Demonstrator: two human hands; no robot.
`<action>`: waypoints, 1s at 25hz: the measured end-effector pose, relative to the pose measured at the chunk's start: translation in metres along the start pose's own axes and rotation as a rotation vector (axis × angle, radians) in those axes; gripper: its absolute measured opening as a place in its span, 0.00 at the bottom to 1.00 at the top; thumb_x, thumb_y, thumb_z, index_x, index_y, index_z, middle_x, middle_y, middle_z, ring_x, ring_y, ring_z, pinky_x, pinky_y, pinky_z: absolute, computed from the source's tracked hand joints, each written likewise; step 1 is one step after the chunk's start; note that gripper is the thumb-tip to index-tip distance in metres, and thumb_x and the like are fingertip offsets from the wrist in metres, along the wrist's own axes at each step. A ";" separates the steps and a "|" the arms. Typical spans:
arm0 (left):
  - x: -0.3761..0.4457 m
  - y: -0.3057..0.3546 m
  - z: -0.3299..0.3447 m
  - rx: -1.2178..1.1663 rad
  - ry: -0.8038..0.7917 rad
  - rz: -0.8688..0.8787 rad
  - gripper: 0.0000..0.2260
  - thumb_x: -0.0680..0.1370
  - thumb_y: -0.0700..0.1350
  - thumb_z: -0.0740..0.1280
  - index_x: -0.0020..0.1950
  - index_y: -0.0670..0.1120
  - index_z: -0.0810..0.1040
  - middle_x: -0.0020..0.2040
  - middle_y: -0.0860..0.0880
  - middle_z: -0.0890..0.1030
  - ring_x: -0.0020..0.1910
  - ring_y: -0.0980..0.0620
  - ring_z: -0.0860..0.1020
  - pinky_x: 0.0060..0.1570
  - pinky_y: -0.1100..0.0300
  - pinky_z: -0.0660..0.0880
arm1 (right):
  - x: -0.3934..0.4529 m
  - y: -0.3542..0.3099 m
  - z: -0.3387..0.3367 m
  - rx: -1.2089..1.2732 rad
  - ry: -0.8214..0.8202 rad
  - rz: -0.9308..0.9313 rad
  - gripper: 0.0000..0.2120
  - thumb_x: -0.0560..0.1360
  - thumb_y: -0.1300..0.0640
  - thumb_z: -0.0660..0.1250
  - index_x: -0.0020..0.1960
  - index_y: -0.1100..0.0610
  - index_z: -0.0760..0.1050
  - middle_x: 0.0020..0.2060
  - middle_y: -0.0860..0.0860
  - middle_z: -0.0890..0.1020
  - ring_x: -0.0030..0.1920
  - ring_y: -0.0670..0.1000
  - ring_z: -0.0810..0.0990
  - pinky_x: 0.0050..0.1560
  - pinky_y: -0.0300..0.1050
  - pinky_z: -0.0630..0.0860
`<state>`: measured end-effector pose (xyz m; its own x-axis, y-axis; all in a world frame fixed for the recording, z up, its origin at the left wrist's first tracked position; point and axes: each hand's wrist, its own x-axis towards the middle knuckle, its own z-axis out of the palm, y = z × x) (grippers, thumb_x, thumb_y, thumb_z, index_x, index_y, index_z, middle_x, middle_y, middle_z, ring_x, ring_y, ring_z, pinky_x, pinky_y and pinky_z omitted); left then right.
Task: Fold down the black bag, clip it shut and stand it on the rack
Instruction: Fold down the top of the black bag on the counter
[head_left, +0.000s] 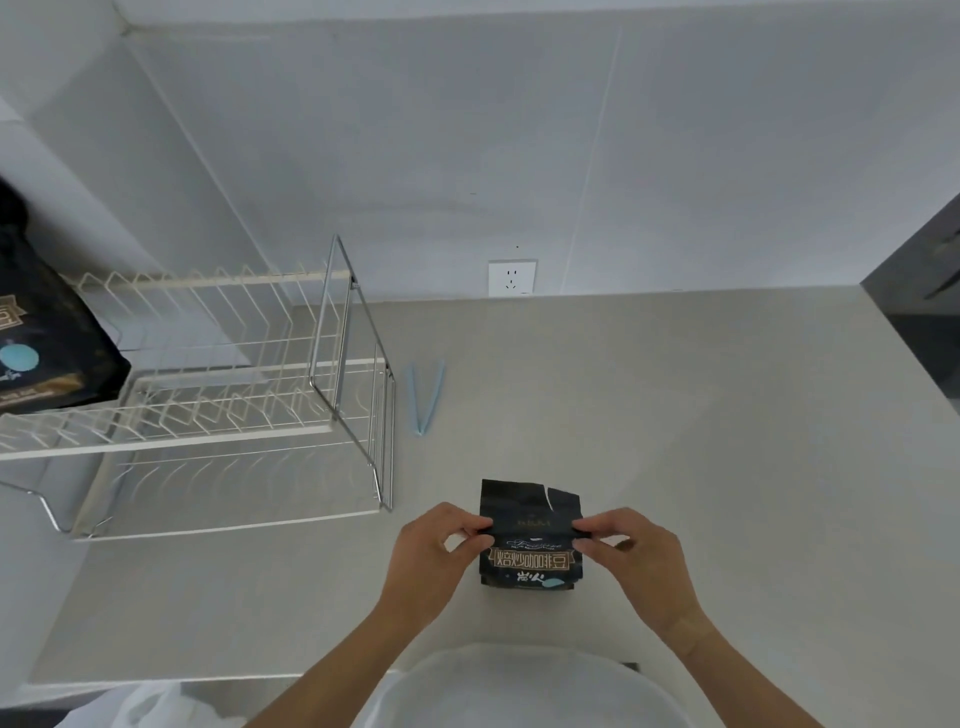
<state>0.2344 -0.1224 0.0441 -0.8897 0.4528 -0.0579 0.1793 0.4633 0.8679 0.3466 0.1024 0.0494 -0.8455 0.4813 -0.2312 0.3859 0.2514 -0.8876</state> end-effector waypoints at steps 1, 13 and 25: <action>-0.001 0.000 0.000 0.037 -0.002 0.025 0.09 0.71 0.40 0.76 0.45 0.54 0.85 0.42 0.58 0.82 0.43 0.59 0.80 0.37 0.73 0.72 | -0.001 0.000 -0.001 -0.037 -0.006 -0.021 0.12 0.68 0.62 0.77 0.39 0.44 0.84 0.41 0.43 0.84 0.44 0.43 0.82 0.41 0.37 0.76; 0.011 0.017 0.007 0.506 -0.138 0.508 0.05 0.74 0.47 0.72 0.50 0.53 0.82 0.43 0.53 0.83 0.40 0.52 0.79 0.39 0.60 0.73 | 0.007 -0.024 0.021 -0.482 -0.124 -0.439 0.04 0.70 0.53 0.75 0.44 0.46 0.84 0.40 0.42 0.83 0.42 0.45 0.79 0.40 0.42 0.78; 0.030 0.015 0.013 0.693 -0.099 0.650 0.17 0.77 0.57 0.62 0.35 0.47 0.78 0.32 0.51 0.77 0.33 0.50 0.73 0.33 0.58 0.71 | 0.016 -0.007 0.012 -0.669 0.023 -0.558 0.16 0.64 0.50 0.80 0.30 0.55 0.74 0.26 0.47 0.76 0.31 0.50 0.73 0.36 0.36 0.64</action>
<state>0.2159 -0.0922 0.0485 -0.4946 0.8282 0.2635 0.8630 0.4320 0.2619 0.3261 0.0986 0.0474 -0.9707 0.1557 0.1828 0.0591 0.8927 -0.4468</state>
